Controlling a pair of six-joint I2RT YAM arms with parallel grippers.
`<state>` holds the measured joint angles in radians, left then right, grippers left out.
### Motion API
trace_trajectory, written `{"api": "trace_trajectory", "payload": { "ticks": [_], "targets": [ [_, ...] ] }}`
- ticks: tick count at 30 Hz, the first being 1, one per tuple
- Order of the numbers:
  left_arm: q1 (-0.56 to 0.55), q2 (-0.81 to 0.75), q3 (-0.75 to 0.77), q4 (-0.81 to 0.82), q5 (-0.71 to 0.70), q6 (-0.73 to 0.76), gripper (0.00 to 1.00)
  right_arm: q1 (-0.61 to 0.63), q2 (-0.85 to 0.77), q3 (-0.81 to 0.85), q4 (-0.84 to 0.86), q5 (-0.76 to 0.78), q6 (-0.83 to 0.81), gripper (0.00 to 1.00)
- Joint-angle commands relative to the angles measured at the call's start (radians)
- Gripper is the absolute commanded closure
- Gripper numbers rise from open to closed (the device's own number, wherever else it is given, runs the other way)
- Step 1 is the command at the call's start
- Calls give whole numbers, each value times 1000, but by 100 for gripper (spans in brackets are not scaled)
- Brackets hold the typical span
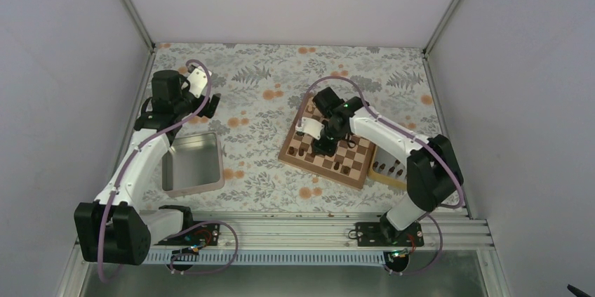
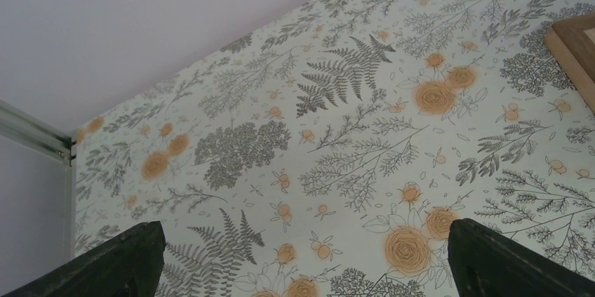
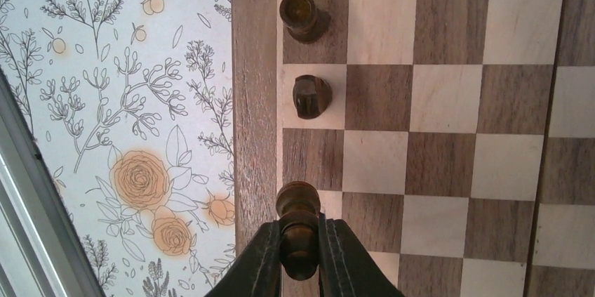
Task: Set up the chess pieces on the board
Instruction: Place the chess piece on the chessboard.
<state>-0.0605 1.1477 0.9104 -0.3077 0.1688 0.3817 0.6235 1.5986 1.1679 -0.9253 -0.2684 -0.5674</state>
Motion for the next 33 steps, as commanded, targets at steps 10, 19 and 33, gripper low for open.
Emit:
{"api": "trace_trajectory", "payload": {
  "ticks": [10,19,33],
  "targets": [
    [4,8,-5,26,-2,5,0,60,58,3,49,45,-4,87],
    [3,3,-8,24,0,5,0,64,100,23,72,93,3,87],
    [4,2,-8,23,2,5,0,64,119,45,70,82,7,87]
  ]
}}
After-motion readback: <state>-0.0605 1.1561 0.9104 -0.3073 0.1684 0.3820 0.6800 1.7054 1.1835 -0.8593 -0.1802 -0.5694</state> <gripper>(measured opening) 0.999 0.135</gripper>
